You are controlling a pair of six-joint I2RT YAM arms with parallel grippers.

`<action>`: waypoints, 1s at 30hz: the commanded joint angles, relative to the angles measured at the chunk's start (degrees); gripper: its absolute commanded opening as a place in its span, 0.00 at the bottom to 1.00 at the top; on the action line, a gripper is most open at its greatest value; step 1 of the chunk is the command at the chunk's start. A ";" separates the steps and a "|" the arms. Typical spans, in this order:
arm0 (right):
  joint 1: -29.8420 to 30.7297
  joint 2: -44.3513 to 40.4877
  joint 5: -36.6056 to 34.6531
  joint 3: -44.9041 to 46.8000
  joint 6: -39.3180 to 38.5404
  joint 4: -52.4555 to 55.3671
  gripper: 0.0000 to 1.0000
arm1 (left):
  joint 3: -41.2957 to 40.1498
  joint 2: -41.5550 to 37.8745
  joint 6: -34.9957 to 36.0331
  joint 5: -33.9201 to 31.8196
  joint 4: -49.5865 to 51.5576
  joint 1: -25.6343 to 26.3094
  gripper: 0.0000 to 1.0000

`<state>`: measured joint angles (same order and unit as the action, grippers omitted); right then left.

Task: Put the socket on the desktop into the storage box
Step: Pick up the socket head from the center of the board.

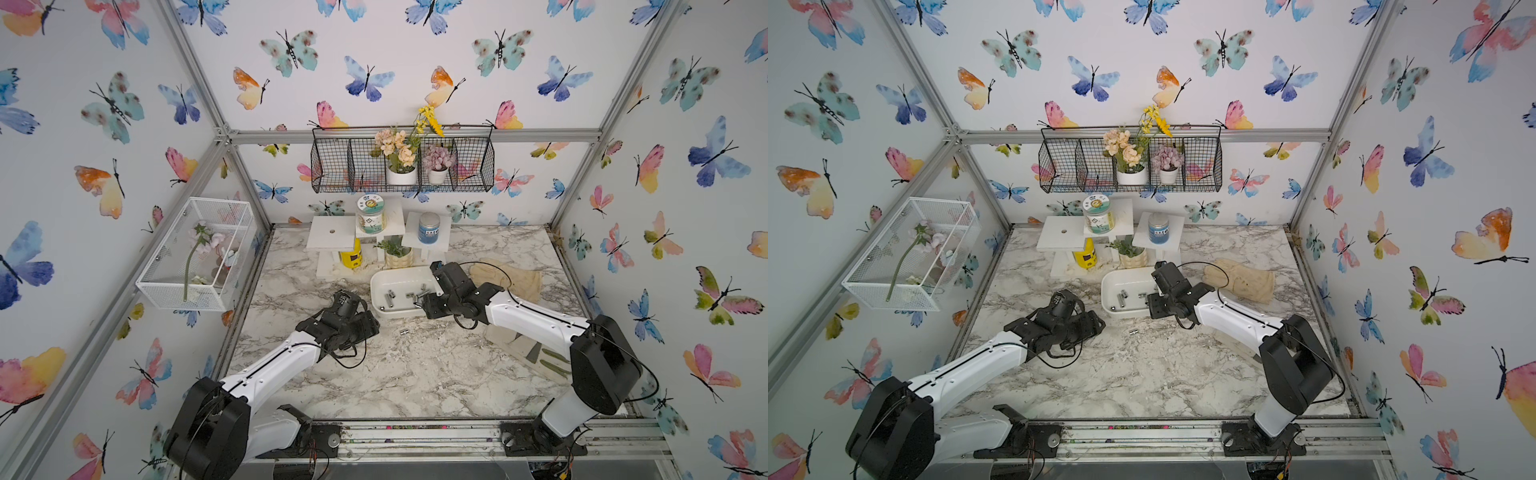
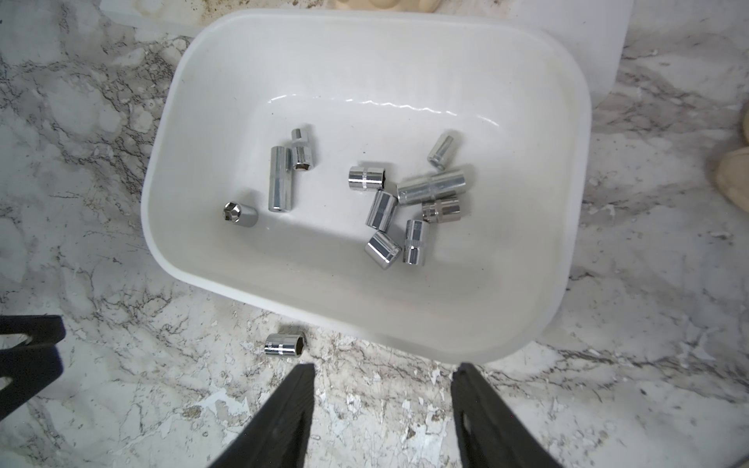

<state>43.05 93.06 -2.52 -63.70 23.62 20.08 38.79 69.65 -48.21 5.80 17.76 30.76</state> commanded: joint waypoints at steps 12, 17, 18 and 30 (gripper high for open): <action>8.92 3.51 1.65 0.99 3.78 -2.84 0.62 | -3.30 -1.72 2.58 2.87 -2.63 -5.89 0.73; 10.36 7.55 1.23 -1.43 3.77 -2.56 0.62 | -5.62 -4.52 2.25 5.86 -3.54 -7.46 0.73; 10.48 8.35 1.21 -1.88 3.72 -2.35 0.62 | -6.27 -5.09 2.08 6.61 -3.97 -7.68 0.73; 10.83 14.61 0.21 -5.55 4.12 -0.92 0.60 | -9.32 -8.30 0.96 10.64 -6.77 -8.35 0.73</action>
<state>53.36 106.37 -1.52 -67.88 27.40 17.85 29.65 62.24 -47.00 14.57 11.81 22.85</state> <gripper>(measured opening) 0.603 0.727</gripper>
